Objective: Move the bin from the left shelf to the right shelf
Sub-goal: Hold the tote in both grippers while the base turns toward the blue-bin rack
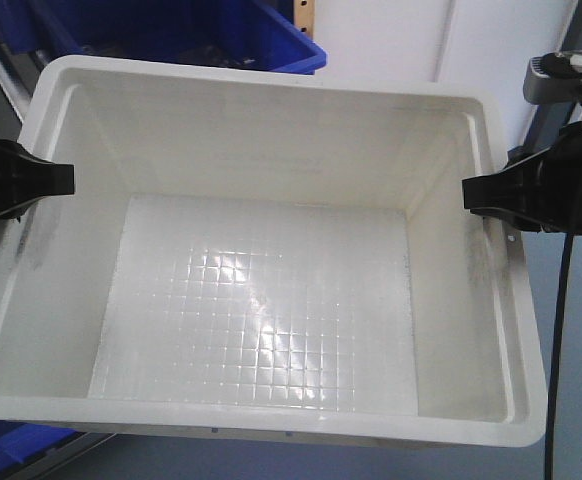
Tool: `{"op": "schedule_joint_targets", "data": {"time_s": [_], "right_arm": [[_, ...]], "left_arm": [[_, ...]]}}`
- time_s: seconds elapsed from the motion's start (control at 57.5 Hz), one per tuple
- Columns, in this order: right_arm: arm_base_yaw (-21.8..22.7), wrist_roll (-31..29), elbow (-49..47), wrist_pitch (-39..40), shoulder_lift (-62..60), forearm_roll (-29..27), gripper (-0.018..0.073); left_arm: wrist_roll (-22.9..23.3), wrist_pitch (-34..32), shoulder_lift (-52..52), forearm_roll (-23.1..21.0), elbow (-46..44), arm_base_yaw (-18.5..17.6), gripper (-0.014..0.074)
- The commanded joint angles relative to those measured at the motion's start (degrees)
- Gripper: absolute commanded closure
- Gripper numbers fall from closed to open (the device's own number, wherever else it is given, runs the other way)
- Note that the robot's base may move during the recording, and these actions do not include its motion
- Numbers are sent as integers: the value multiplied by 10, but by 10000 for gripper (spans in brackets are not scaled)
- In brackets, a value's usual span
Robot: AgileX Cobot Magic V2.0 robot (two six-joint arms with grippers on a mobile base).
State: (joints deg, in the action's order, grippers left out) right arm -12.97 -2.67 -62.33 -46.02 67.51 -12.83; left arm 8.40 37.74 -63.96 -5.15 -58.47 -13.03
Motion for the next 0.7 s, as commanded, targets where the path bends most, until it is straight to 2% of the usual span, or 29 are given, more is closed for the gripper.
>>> {"op": "schedule_joint_targets", "data": {"time_s": [0.0,0.679], "right_arm": [[4,-13,-24,61,-19,-4,564],[4,-13,-24,61,-19,-4,564]], "left_arm": [[-7,-77,22,3,-22,-1,603],[-7,-77,22,3,-22,-1,603]]}}
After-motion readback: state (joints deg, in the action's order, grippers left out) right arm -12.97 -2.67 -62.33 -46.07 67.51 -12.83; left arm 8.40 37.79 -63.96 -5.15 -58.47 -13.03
